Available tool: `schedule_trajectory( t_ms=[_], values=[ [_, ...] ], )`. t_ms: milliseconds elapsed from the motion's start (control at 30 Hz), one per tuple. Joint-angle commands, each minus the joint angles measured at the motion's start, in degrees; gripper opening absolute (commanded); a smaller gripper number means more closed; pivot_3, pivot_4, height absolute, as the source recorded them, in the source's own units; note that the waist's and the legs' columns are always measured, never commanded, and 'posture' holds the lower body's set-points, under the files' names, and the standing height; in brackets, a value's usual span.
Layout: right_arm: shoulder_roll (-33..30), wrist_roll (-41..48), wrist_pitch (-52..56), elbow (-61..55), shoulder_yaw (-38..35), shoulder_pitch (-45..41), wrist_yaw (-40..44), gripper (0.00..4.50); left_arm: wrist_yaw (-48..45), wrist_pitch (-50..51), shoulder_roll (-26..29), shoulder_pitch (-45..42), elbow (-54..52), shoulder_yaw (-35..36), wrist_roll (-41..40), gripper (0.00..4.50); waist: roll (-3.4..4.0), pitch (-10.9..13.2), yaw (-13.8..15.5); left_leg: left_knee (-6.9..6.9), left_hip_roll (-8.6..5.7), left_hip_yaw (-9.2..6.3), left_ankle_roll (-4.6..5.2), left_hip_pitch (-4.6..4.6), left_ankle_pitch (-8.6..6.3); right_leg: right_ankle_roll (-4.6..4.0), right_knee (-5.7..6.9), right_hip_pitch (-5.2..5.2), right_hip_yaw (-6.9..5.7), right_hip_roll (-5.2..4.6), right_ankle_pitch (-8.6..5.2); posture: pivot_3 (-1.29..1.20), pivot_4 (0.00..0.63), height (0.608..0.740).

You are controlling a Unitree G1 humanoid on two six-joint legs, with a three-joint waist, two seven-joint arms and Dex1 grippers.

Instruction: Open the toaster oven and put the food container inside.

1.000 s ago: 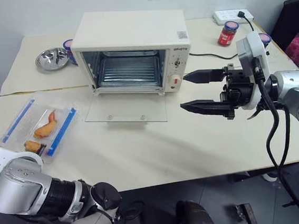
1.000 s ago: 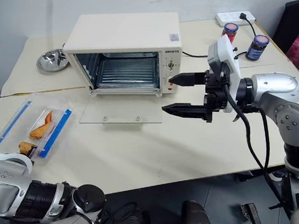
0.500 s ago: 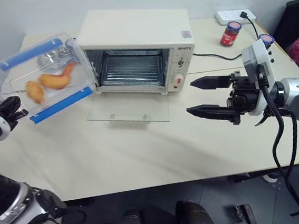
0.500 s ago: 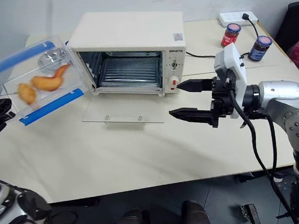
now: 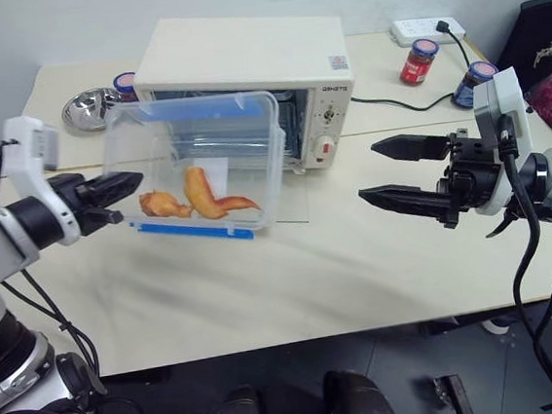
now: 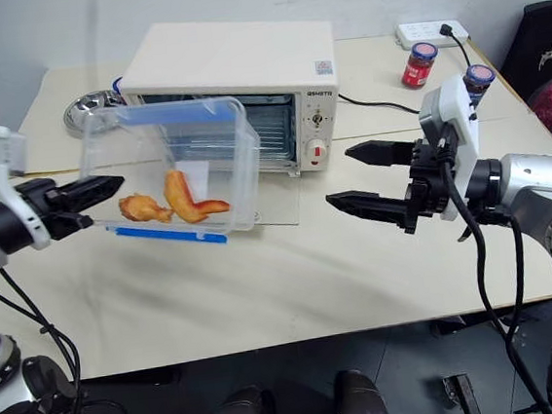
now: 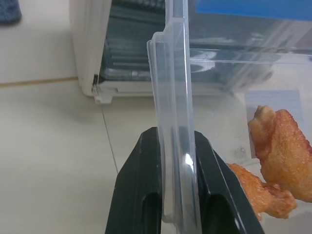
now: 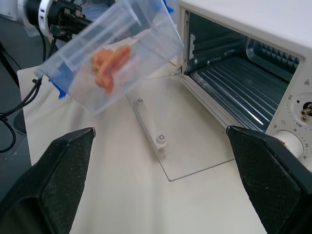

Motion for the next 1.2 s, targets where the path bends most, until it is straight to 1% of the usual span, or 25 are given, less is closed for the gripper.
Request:
schedule_trajectory(
  t_ms=[33,133,300,500,600,733,767,833,933,1067,1100,1133,1167,1200],
  values=[
    [-1.5,1.4,-0.2,-2.1,-2.4,0.0,-0.8,4.5,3.8,-2.6,0.1,-2.8,4.0,-5.2,2.3,0.41,-0.01,0.0,0.1,0.01,0.01,-0.01,0.0,-0.02,0.0,0.0,0.0,-0.01,-0.01,0.01,0.0,0.0,0.15,0.74],
    [-1.4,1.7,-0.2,-2.6,-2.6,0.4,-1.6,4.5,6.9,-5.7,-0.4,-5.9,9.9,-10.4,4.8,0.41,-0.01,0.0,0.3,0.03,0.0,-0.01,0.01,-0.02,0.01,0.0,0.01,-0.01,-0.02,0.01,0.0,0.0,0.15,0.74],
    [-0.9,2.6,-0.3,-4.1,-2.9,1.7,-3.3,4.5,11.5,-10.6,-4.0,-13.0,20.7,-14.1,8.0,0.41,-0.01,0.0,0.4,0.03,-0.03,-0.02,0.02,-0.06,0.01,0.01,-0.01,-0.01,-0.06,0.0,0.0,0.0,0.15,0.74],
    [-0.4,3.3,-1.0,-5.7,-3.6,4.3,-5.2,4.5,11.7,-15.5,-4.6,-17.3,30.3,-20.3,10.4,0.41,-0.01,0.0,0.2,0.0,-0.02,0.04,0.02,-0.06,0.01,0.02,0.0,-0.06,-0.06,0.03,0.01,0.0,0.15,0.74],
    [-0.3,3.6,-1.3,-6.2,-3.8,5.1,-6.0,4.5,12.4,-17.8,-4.6,-18.6,33.9,-21.6,11.7,1.25,-0.01,0.0,0.2,0.02,-0.02,0.06,0.03,-0.06,0.01,0.02,0.0,-0.05,-0.04,0.03,0.01,0.0,0.15,0.74],
    [-0.4,4.0,-1.5,-6.3,-4.3,6.0,-6.6,4.5,13.1,-19.6,-5.3,-19.1,34.9,-21.1,12.1,2.5,-0.01,0.0,0.2,0.02,-0.02,0.06,0.03,-0.06,0.01,0.02,0.01,-0.05,-0.04,0.03,0.01,0.0,0.15,0.74],
    [-0.5,4.1,-1.6,-6.3,-4.3,6.2,-6.6,4.5,13.4,-19.6,-5.4,-19.2,34.9,-20.5,12.0,2.76,-0.01,0.0,0.2,0.02,-0.02,0.05,0.03,-0.06,0.01,0.02,0.01,-0.05,-0.05,0.03,0.01,0.0,0.15,0.74],
    [-0.8,4.0,-1.7,-6.2,-4.4,6.6,-6.6,4.5,13.1,-20.0,-5.6,-19.0,33.8,-18.7,11.0,3.44,-0.01,0.0,0.2,0.03,-0.03,0.06,0.03,-0.07,0.01,0.03,0.01,-0.05,-0.04,0.02,0.01,0.0,0.15,0.74],
    [-1.5,2.5,-2.2,-6.2,-3.8,7.6,-6.1,4.5,9.8,-20.6,-5.0,-18.0,28.8,-14.3,6.5,4.34,-0.01,0.0,0.2,0.03,-0.02,0.05,0.04,-0.07,0.01,0.03,0.01,-0.05,-0.05,0.02,0.01,0.0,0.15,0.74],
    [-1.4,1.8,-2.6,-5.8,-3.2,8.6,-5.7,4.5,3.6,-18.3,-2.6,-16.2,20.8,-3.5,-3.1,4.34,-0.01,0.0,0.0,0.03,-0.01,0.03,0.03,-0.08,0.01,0.03,0.0,-0.06,-0.05,0.02,0.01,0.0,0.15,0.74],
    [-1.3,1.8,-2.6,-5.5,-3.0,8.7,-5.5,4.5,1.9,-17.9,-1.8,-15.5,19.3,-1.9,-5.4,4.34,-0.01,0.0,-0.2,0.02,0.01,0.04,0.03,-0.07,0.01,0.03,0.01,-0.06,-0.05,0.02,0.01,0.0,0.15,0.74],
    [-1.2,1.7,-2.6,-5.4,-2.7,8.7,-5.3,4.5,-0.7,-17.3,-0.7,-14.3,17.3,-0.2,-8.4,4.16,-0.01,0.0,-0.3,0.01,0.01,0.05,0.03,-0.05,0.01,0.03,0.01,-0.06,-0.04,0.02,0.01,0.0,0.15,0.74],
    [-1.0,1.7,-2.7,-5.3,-2.3,8.8,-5.1,4.32,-3.8,-16.2,0.6,-12.7,15.3,1.1,-11.7,3.94,-0.01,0.0,-0.4,0.0,0.02,0.05,0.02,-0.03,0.02,0.03,0.02,-0.06,-0.04,0.03,0.01,0.0,0.15,0.74],
    [-0.4,2.3,-2.5,-5.5,-1.4,8.8,-4.7,4.08,-9.2,-15.1,2.8,-9.2,12.1,1.6,-16.1,3.68,-0.01,0.0,-0.5,0.0,0.03,0.04,0.02,-0.01,0.02,0.03,0.04,-0.04,-0.04,0.03,0.01,0.0,0.15,0.74]
  ],
)
